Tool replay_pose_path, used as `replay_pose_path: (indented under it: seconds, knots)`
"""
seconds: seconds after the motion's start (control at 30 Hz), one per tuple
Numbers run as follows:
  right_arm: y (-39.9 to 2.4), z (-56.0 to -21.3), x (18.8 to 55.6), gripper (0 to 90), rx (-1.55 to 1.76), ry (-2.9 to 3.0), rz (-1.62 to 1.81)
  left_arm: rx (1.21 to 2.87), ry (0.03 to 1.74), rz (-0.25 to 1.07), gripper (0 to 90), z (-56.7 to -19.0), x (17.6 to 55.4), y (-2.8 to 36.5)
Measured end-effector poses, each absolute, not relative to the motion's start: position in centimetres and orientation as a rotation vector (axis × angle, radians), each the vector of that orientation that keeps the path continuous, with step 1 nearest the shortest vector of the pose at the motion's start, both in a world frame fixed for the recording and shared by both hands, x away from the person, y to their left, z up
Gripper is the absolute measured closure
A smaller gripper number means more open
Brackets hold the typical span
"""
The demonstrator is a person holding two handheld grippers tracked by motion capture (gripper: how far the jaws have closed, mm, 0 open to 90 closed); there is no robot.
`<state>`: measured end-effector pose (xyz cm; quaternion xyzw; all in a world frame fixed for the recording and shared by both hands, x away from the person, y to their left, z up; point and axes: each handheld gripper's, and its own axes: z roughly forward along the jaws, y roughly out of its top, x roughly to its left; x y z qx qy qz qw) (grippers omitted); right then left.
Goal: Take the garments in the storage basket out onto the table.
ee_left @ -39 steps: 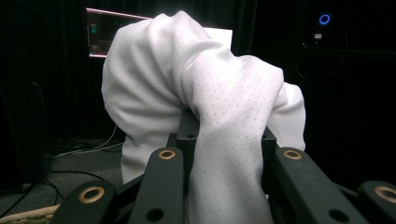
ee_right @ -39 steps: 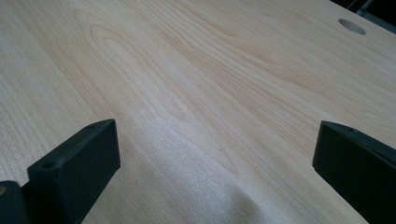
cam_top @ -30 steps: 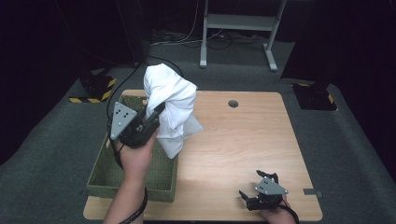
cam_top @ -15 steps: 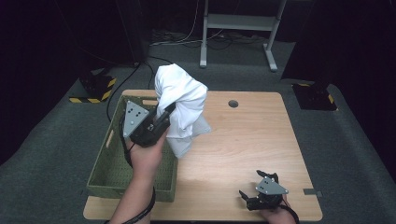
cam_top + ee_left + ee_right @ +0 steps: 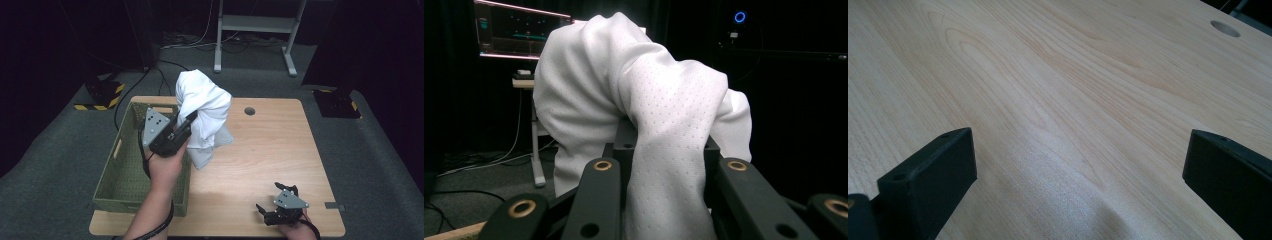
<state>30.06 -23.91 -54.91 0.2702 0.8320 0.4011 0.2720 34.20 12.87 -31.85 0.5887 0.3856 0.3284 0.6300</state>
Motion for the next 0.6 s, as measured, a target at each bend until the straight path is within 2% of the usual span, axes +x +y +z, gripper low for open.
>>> replay_pose_path:
  seconds: [0.6]
  knots:
    - [-23.9, -54.9, 30.1, 0.2, 0.726, 2.24, 1.082, 1.367, 0.854, 0.714, 72.8, -32.1, 34.8, 10.6]
